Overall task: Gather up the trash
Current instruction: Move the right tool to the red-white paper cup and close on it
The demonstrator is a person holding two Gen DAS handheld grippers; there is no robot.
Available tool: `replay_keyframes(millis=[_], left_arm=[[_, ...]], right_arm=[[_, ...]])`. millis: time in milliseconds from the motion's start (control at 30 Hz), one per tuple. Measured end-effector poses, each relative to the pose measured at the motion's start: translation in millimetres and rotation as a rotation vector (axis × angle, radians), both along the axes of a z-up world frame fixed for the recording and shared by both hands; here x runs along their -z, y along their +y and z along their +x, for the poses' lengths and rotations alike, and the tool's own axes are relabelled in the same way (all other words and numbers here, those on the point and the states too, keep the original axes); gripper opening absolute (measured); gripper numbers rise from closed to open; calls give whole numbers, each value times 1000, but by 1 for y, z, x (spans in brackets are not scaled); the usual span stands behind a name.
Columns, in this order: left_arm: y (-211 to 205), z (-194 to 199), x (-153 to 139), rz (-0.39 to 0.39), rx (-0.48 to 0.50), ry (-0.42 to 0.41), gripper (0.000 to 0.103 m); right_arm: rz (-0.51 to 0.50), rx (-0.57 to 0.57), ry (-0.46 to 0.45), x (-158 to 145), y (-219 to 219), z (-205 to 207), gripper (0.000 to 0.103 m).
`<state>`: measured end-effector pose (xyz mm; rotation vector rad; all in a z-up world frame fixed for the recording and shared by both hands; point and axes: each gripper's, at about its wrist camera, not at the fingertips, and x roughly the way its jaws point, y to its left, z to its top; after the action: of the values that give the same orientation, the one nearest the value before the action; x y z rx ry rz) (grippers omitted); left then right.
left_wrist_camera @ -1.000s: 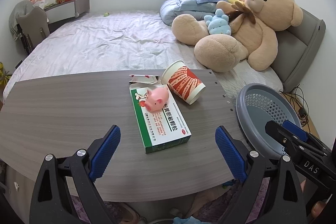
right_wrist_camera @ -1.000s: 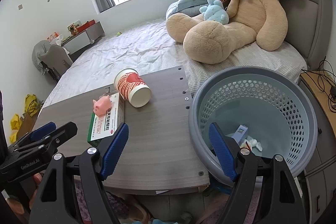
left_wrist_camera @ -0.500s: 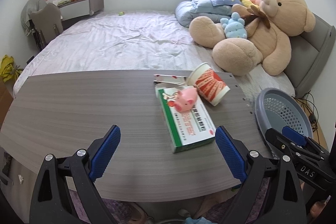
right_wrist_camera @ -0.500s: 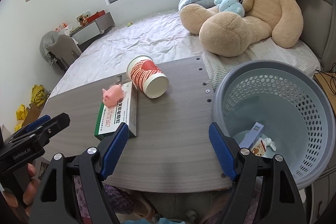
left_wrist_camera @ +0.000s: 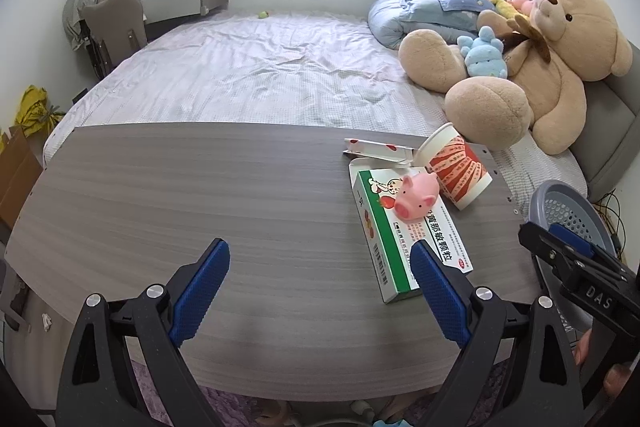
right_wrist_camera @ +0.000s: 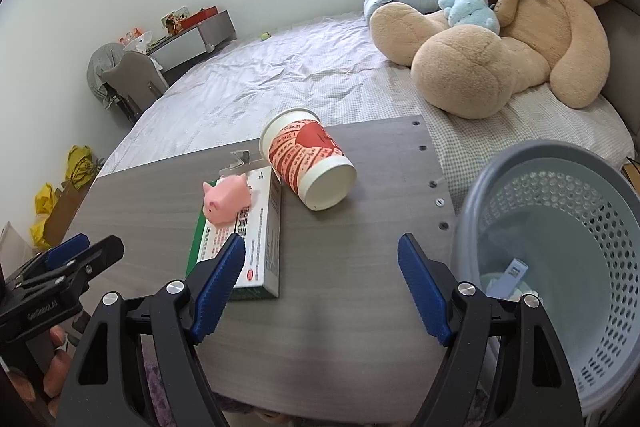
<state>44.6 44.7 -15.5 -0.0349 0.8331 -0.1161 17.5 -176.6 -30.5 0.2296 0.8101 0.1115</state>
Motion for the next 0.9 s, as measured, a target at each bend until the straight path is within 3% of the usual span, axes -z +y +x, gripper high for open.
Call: replay_keyframes(millis=[567, 900], left_arm=[[-8, 42, 8, 10, -11, 35, 90], [-13, 61, 21, 12, -1, 68, 90]], right_arm=[[-57, -74, 85, 12, 12, 99, 75], [-41, -102, 138, 28, 14, 130, 75]])
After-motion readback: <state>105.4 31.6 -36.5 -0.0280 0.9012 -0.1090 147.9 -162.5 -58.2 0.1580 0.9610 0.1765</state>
